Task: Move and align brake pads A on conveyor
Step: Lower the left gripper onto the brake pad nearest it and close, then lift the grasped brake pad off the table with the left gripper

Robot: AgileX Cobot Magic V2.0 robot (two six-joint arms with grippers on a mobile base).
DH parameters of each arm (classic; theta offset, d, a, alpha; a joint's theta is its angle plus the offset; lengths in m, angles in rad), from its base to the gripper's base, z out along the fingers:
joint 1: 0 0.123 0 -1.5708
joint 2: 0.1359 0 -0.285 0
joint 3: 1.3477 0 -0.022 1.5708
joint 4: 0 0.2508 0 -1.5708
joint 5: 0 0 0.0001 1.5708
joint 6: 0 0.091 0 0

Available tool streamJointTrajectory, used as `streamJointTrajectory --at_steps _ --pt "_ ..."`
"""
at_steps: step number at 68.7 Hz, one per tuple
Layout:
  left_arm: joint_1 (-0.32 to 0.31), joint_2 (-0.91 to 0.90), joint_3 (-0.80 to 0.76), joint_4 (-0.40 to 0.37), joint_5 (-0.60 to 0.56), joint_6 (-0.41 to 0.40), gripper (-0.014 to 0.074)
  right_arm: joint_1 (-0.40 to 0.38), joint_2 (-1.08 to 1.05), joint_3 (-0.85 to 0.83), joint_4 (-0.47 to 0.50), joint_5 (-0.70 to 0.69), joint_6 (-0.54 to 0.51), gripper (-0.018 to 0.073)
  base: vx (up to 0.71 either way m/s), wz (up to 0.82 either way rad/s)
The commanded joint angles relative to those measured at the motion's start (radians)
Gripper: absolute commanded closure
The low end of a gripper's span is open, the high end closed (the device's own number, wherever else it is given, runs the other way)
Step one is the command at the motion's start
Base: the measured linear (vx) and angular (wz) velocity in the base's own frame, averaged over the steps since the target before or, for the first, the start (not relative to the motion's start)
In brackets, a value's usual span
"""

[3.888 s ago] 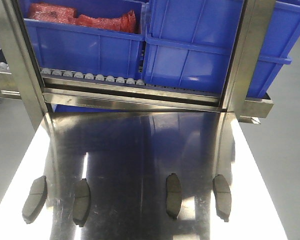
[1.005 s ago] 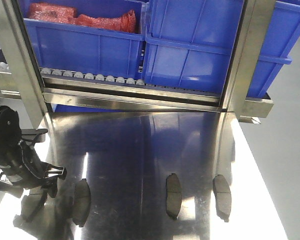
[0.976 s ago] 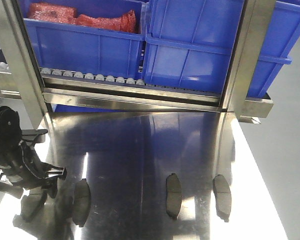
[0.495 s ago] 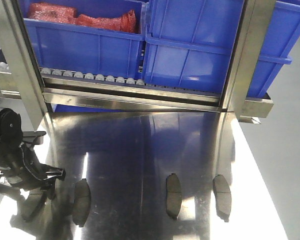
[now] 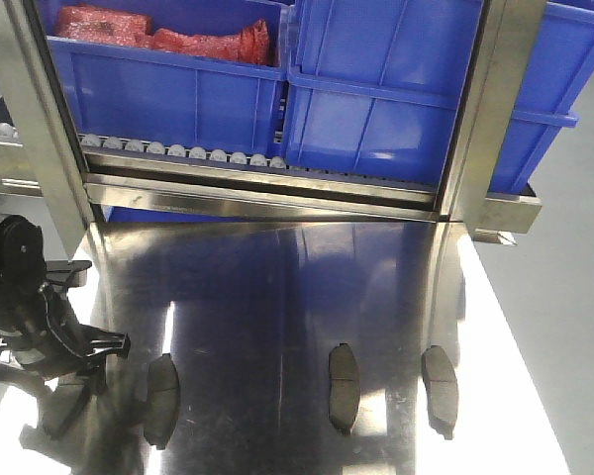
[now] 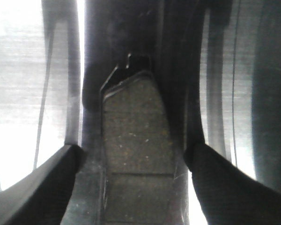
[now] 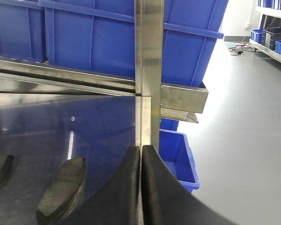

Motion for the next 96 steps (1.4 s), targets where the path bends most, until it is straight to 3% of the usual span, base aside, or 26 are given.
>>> streamJointTrajectory --at_steps 1,31,39,46,56,58,79,96 --pt "-0.011 -0.056 -0.038 -0.003 -0.009 -0.008 0.011 -0.003 -0.01 0.011 -0.007 -0.073 -0.008 0.0571 0.0 0.0" --pt "-0.011 -0.056 -0.037 -0.003 -0.014 -0.008 0.0111 -0.003 -0.01 0.011 -0.007 -0.076 -0.008 0.0571 0.0 0.0" --pt "-0.011 -0.046 -0.037 -0.003 -0.011 -0.008 0.0146 -0.003 -0.01 0.011 -0.007 -0.076 -0.008 0.0571 0.0 0.0" --pt "-0.011 -0.025 -0.037 -0.01 -0.001 -0.008 0.0258 -0.003 -0.01 0.011 -0.007 -0.076 -0.008 0.0571 0.0 0.0" --pt "-0.012 -0.04 -0.036 0.0 0.011 0.006 0.0579 -0.003 -0.01 0.011 -0.007 -0.076 -0.008 0.0571 0.0 0.0" --pt "-0.012 -0.044 -0.036 0.003 0.012 0.009 0.0606 -0.003 -0.01 0.011 -0.007 -0.076 -0.008 0.0571 0.0 0.0" --pt "-0.011 -0.094 -0.038 0.025 0.042 0.035 0.0604 -0.003 -0.01 0.011 -0.007 -0.076 -0.008 0.0571 0.0 0.0" --pt "-0.011 -0.243 -0.038 0.053 0.017 0.035 0.0604 -0.003 -0.01 0.011 -0.007 -0.073 -0.008 0.0571 0.0 0.0"
